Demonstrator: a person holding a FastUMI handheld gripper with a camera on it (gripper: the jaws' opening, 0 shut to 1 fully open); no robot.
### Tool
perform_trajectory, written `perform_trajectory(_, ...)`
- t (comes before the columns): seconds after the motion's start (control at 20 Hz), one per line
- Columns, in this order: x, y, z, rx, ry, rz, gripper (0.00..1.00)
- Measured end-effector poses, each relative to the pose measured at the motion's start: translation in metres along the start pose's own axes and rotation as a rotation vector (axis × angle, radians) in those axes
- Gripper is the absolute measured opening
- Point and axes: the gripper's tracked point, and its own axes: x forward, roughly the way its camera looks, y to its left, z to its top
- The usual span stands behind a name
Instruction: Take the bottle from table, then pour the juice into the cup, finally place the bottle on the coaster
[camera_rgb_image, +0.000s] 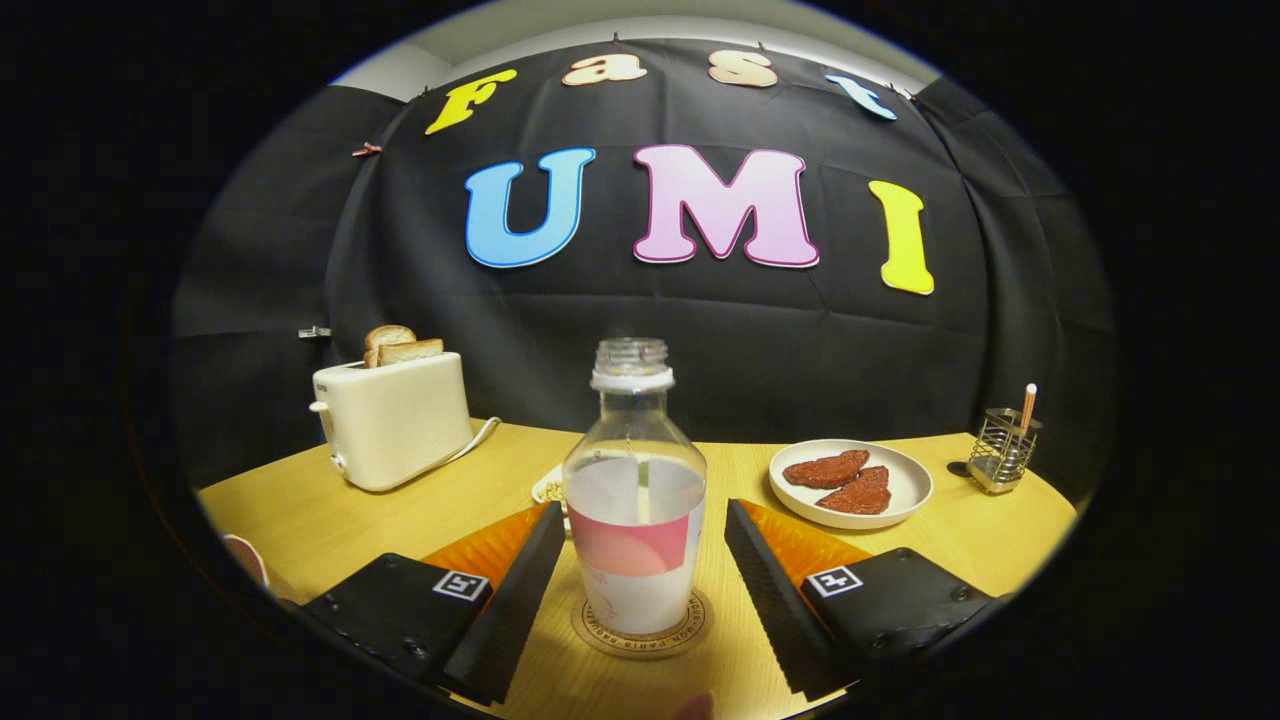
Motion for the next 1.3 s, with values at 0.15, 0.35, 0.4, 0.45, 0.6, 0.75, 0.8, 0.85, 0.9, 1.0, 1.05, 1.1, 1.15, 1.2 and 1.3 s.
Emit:
perform_trajectory(0.15, -0.024, 0.003, 0.013, 0.009, 0.009, 0.004, 0.99)
perform_trajectory(0.35, -0.065, 0.011, 0.042, -0.007, 0.003, 0.002, 0.99)
perform_trajectory(0.4, -0.075, 0.012, 0.049, -0.006, 0.006, -0.001, 0.99)
perform_trajectory(0.45, -0.086, 0.012, 0.055, -0.009, 0.008, -0.005, 0.99)
perform_trajectory(0.6, -0.118, 0.008, 0.083, -0.044, -0.013, -0.037, 0.99)
perform_trajectory(0.75, -0.148, 0.005, 0.110, -0.093, -0.050, -0.063, 0.97)
perform_trajectory(0.8, -0.156, 0.004, 0.118, -0.102, -0.060, -0.066, 0.96)
perform_trajectory(0.85, -0.164, 0.004, 0.127, -0.109, -0.069, -0.068, 0.96)
perform_trajectory(0.9, -0.170, 0.003, 0.135, -0.116, -0.075, -0.070, 0.96)
perform_trajectory(1.0, -0.183, 0.000, 0.150, -0.126, -0.088, -0.081, 0.96)
perform_trajectory(1.05, -0.190, -0.002, 0.158, -0.124, -0.097, -0.086, 0.96)
perform_trajectory(1.1, -0.196, -0.003, 0.165, -0.123, -0.105, -0.089, 0.96)
perform_trajectory(1.15, -0.202, -0.005, 0.171, -0.126, -0.112, -0.098, 0.96)
perform_trajectory(1.2, -0.208, -0.009, 0.176, -0.128, -0.115, -0.110, 0.96)
perform_trajectory(1.3, -0.218, -0.012, 0.184, -0.104, -0.117, -0.117, 0.96)
